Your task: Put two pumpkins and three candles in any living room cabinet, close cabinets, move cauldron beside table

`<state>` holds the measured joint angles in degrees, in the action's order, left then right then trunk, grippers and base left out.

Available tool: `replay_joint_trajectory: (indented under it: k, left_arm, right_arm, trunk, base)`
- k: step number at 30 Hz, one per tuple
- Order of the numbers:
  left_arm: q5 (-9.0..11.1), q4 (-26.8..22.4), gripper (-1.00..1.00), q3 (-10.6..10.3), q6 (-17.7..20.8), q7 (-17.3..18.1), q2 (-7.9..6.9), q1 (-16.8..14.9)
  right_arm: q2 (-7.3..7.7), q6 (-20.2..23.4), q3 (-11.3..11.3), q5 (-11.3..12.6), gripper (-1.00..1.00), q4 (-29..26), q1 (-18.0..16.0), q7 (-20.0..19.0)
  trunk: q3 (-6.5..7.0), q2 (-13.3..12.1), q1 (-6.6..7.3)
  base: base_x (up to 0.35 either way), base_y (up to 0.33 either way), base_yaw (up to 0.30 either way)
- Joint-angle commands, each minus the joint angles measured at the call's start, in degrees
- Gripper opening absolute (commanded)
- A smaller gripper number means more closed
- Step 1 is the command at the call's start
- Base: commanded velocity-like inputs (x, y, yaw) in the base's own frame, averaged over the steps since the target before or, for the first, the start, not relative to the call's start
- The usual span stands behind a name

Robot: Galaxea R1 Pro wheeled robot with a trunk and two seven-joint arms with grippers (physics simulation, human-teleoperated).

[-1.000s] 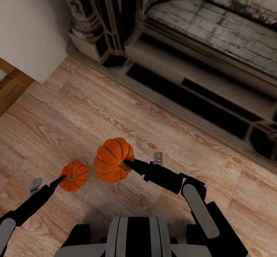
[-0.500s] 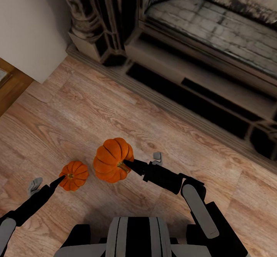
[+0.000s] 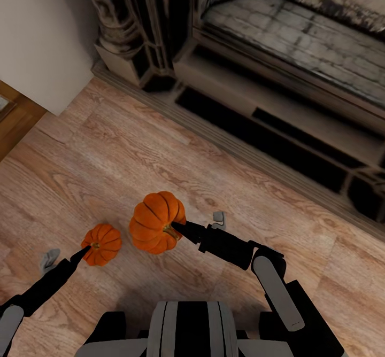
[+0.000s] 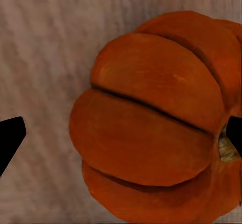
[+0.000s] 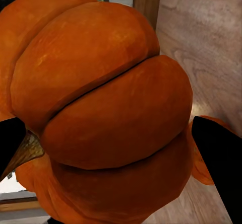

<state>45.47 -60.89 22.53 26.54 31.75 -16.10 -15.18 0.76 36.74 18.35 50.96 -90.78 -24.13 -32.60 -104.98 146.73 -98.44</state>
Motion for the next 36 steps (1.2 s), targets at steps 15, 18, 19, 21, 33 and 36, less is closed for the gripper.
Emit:
replay_joint_trajectory:
  k: [15, 18, 19, 21, 33, 36]
  left_arm:
    - [0.15, 0.16, 1.00, -2.77, -1.23, -0.01, -0.07, -0.02]
    - [0.15, 0.16, 1.00, -2.82, -1.23, -0.03, -0.07, -0.02]
    - [0.15, 0.16, 1.00, -2.83, -1.23, -0.06, -0.07, -0.02]
    - [0.15, 0.16, 1.00, -2.80, -1.25, -0.06, -0.07, -0.02]
    - [0.15, 0.16, -1.00, -2.84, -1.49, -0.08, -0.05, -0.02]
    - [0.15, 0.16, -1.00, -2.84, -1.50, -0.03, -0.06, -0.02]
  right_arm:
    - [0.02, 0.35, 0.02, 0.46, -1.00, -0.01, -0.01, 0.08]
    - [0.00, 0.35, 0.04, 0.46, -1.00, -0.01, -0.02, 0.08]
    - [-0.02, 0.35, 0.05, 0.46, -1.00, -0.01, -0.01, 0.08]
    - [-0.04, 0.35, 0.03, 0.46, -1.00, -0.01, 0.01, 0.08]
    - [-0.06, 0.34, 0.11, 0.46, -1.00, -0.01, 0.02, 0.16]
    - [-0.06, 0.34, 0.11, 0.46, -1.00, -0.01, 0.03, 0.16]
  trunk:
    - [-0.02, 0.01, 0.01]
    - [-0.02, 0.01, 0.01]
    - [-0.02, 0.01, 0.01]
    - [-0.02, 0.01, 0.01]
    - [-0.02, 0.01, 0.01]
    - [-0.02, 0.01, 0.01]
  base:
    - [0.001, -0.023, 0.000]
    - [0.108, -0.065, 0.000]
    - [0.155, -0.124, 0.000]
    - [0.131, -0.107, 0.000]
    - [0.028, -0.011, 0.000]
    - [0.000, 0.000, 0.000]
